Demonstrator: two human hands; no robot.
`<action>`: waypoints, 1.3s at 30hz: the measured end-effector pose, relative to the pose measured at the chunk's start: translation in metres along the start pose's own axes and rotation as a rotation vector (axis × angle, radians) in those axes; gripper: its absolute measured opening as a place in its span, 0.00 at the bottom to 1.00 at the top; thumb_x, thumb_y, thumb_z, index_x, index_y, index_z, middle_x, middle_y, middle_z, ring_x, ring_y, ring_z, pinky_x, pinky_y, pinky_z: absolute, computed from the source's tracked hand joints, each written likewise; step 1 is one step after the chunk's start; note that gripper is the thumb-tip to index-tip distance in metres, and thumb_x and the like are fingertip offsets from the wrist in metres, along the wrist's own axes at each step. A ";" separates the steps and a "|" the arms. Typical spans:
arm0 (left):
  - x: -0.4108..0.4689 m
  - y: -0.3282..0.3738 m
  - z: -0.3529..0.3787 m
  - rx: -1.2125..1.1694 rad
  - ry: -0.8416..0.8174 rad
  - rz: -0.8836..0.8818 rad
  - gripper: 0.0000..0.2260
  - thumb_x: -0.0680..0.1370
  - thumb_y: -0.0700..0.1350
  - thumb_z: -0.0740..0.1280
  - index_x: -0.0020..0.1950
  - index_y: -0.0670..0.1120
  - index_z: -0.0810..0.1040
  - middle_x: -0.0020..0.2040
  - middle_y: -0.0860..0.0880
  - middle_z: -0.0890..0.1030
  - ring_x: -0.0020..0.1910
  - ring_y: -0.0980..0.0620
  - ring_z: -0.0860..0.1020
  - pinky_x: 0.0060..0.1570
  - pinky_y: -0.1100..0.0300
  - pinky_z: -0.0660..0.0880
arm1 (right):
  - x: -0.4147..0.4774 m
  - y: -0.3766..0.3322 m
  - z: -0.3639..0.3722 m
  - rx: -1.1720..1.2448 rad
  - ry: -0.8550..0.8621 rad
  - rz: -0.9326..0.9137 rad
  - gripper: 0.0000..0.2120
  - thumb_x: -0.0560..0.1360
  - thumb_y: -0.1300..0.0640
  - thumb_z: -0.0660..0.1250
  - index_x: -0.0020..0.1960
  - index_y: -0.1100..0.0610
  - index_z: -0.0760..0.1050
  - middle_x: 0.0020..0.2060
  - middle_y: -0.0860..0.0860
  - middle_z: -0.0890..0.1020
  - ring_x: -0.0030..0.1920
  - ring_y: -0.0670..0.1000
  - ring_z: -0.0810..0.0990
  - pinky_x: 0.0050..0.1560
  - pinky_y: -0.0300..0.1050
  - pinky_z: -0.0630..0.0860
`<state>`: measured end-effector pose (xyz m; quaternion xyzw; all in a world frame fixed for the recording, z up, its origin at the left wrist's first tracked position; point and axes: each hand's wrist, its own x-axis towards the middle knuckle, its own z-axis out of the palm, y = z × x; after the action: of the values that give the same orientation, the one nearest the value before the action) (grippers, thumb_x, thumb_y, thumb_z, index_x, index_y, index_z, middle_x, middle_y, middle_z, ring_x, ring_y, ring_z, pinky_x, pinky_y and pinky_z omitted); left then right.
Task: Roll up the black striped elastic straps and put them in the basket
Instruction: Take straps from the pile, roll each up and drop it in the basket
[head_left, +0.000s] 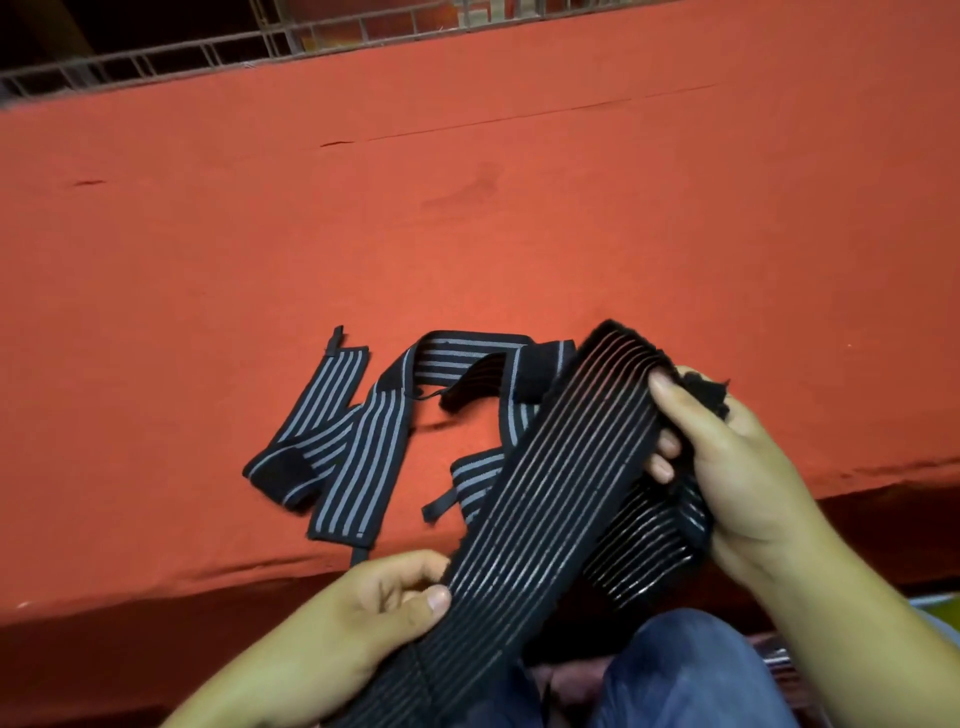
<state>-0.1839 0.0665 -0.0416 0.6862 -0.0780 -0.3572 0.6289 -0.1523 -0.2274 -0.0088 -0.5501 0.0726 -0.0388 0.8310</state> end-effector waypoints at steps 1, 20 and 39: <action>-0.004 -0.003 0.000 0.003 0.022 0.010 0.12 0.83 0.47 0.65 0.57 0.38 0.80 0.52 0.44 0.85 0.51 0.52 0.82 0.53 0.62 0.76 | -0.001 0.000 0.000 -0.006 0.011 0.002 0.17 0.83 0.55 0.65 0.36 0.54 0.66 0.29 0.51 0.64 0.25 0.48 0.65 0.25 0.38 0.71; -0.037 -0.013 0.024 0.399 0.245 0.015 0.10 0.81 0.37 0.65 0.57 0.46 0.83 0.54 0.45 0.86 0.57 0.48 0.84 0.63 0.50 0.77 | -0.034 -0.004 -0.009 0.020 0.076 -0.049 0.16 0.83 0.49 0.68 0.38 0.52 0.72 0.29 0.49 0.66 0.28 0.50 0.65 0.38 0.51 0.63; -0.056 -0.020 0.071 -0.342 0.390 0.096 0.16 0.77 0.34 0.57 0.60 0.43 0.78 0.53 0.42 0.84 0.50 0.49 0.82 0.47 0.47 0.79 | -0.100 -0.015 0.022 0.086 -0.017 0.176 0.10 0.83 0.55 0.66 0.50 0.59 0.83 0.40 0.55 0.88 0.36 0.52 0.87 0.36 0.46 0.85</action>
<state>-0.2735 0.0437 -0.0347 0.6212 0.0738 -0.1957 0.7552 -0.2469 -0.1989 0.0213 -0.5059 0.1119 0.0359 0.8545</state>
